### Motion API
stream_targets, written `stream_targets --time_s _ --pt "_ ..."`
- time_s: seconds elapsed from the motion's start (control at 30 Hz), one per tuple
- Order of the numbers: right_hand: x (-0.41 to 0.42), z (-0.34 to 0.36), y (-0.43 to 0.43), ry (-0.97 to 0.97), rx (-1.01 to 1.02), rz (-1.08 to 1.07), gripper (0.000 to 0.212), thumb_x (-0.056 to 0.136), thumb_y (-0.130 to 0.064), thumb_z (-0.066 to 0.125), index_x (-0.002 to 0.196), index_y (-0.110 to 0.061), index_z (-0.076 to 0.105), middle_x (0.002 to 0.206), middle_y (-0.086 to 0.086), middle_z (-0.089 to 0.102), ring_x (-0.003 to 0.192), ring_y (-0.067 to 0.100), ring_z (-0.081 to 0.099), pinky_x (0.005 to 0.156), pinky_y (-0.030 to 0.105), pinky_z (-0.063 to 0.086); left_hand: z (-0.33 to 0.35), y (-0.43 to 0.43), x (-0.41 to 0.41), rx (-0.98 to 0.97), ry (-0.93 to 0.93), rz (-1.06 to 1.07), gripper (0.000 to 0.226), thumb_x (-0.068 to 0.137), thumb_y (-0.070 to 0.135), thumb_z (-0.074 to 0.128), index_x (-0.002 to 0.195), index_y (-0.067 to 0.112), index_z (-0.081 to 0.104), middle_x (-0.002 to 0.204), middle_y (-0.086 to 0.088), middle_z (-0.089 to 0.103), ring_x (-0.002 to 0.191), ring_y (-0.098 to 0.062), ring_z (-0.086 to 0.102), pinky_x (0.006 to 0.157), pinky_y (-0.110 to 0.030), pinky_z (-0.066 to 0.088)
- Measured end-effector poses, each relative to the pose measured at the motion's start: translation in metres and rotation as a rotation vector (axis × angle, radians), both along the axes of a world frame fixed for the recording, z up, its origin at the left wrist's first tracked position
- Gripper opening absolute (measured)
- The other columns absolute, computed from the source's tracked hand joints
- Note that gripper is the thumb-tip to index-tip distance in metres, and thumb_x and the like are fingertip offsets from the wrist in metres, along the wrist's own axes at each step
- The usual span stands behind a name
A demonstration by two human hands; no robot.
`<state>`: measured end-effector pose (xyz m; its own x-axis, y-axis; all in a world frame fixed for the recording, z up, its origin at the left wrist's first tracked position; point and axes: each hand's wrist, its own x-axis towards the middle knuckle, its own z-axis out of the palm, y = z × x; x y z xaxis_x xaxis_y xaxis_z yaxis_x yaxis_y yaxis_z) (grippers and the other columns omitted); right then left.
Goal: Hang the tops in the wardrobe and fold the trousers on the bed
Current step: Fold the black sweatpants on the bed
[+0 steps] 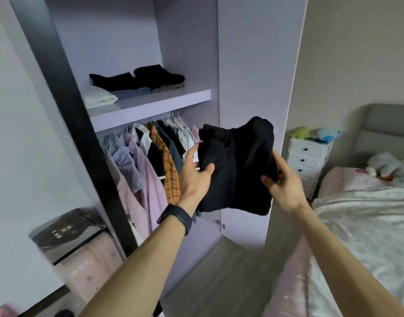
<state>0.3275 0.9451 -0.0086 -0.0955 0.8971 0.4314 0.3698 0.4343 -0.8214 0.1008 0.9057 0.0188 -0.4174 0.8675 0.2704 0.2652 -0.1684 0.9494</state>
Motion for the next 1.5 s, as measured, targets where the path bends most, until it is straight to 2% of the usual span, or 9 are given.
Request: stream_targets --time_s 0.13,0.33,0.53,0.77,0.87,0.97,1.13,1.33,1.5 --pt "-0.024 0.032 0.072 -0.057 0.069 -0.006 0.085 0.091 -0.009 0.062 0.144 -0.067 0.029 0.132 0.002 0.058 0.115 0.025 0.06 0.101 0.049 0.05 0.022 0.069 -0.027 0.037 -0.013 0.069 0.067 0.092 0.013 0.07 0.143 0.046 0.042 0.12 -0.001 0.07 0.106 -0.013 0.065 0.072 -0.004 0.043" --pt "-0.067 0.072 0.224 -0.038 0.169 0.067 0.084 0.09 -0.006 0.063 0.147 -0.058 0.031 0.125 0.001 0.06 0.11 0.025 0.058 0.102 0.047 0.049 0.059 0.193 -0.063 0.164 -0.017 0.129 0.067 0.088 0.01 0.072 0.127 0.059 0.047 0.118 -0.001 0.072 0.108 -0.015 0.068 0.102 -0.038 0.052" --pt "-0.11 0.11 0.378 0.088 0.189 0.226 0.083 0.09 0.001 0.064 0.147 -0.053 0.037 0.137 -0.016 0.059 0.121 0.021 0.06 0.104 0.049 0.049 0.112 0.311 -0.105 0.192 0.006 0.17 0.067 0.088 0.011 0.075 0.131 0.053 0.047 0.092 0.012 0.074 0.087 -0.004 0.072 0.089 -0.029 0.058" --pt "-0.168 0.161 0.486 0.145 0.184 0.379 0.08 0.092 0.001 0.066 0.128 -0.066 0.042 0.131 -0.013 0.059 0.119 0.021 0.061 0.106 0.048 0.049 0.159 0.383 -0.158 0.219 0.059 0.2 0.064 0.089 0.008 0.074 0.14 0.036 0.047 0.11 -0.005 0.071 0.091 -0.011 0.072 0.079 -0.023 0.058" --pt "-0.199 0.173 0.502 0.189 0.143 0.454 0.079 0.092 0.002 0.065 0.118 -0.069 0.041 0.125 -0.016 0.06 0.112 0.016 0.061 0.104 0.045 0.051 0.176 0.388 -0.189 0.162 0.112 0.292 0.066 0.087 0.015 0.077 0.14 0.04 0.046 0.101 -0.008 0.074 0.098 -0.018 0.072 0.091 -0.035 0.058" --pt "-0.231 0.188 0.517 0.157 0.096 0.507 0.075 0.091 0.0 0.066 0.13 -0.06 0.045 0.122 -0.023 0.059 0.118 0.018 0.059 0.105 0.049 0.05 0.194 0.385 -0.221 0.121 0.142 0.359 0.064 0.087 0.02 0.078 0.139 0.041 0.047 0.104 -0.007 0.073 0.101 -0.021 0.07 0.095 -0.044 0.057" --pt "-0.296 0.217 0.545 0.148 -0.05 0.672 0.068 0.093 0.003 0.062 0.142 -0.042 0.047 0.127 -0.007 0.056 0.123 0.027 0.056 0.101 0.055 0.051 0.214 0.382 -0.284 0.086 0.109 0.435 0.059 0.084 0.023 0.078 0.135 0.037 0.051 0.11 -0.008 0.07 0.102 -0.026 0.069 0.091 -0.049 0.058" --pt "-0.395 0.274 0.578 0.12 -0.191 0.795 0.064 0.094 0.007 0.06 0.138 -0.038 0.05 0.118 0.006 0.066 0.1 0.024 0.067 0.068 0.04 0.061 0.258 0.4 -0.376 0.017 -0.021 0.448 0.053 0.096 0.012 0.067 0.143 0.027 0.047 0.108 -0.009 0.071 0.086 -0.022 0.07 0.052 -0.027 0.054" --pt "-0.477 0.323 0.603 0.134 -0.196 0.787 0.063 0.094 0.004 0.06 0.141 -0.037 0.049 0.117 0.005 0.065 0.096 0.024 0.068 0.055 0.033 0.06 0.31 0.42 -0.455 -0.007 0.037 0.471 0.051 0.097 0.014 0.065 0.143 0.02 0.045 0.115 -0.009 0.065 0.095 -0.025 0.065 0.066 -0.036 0.054"
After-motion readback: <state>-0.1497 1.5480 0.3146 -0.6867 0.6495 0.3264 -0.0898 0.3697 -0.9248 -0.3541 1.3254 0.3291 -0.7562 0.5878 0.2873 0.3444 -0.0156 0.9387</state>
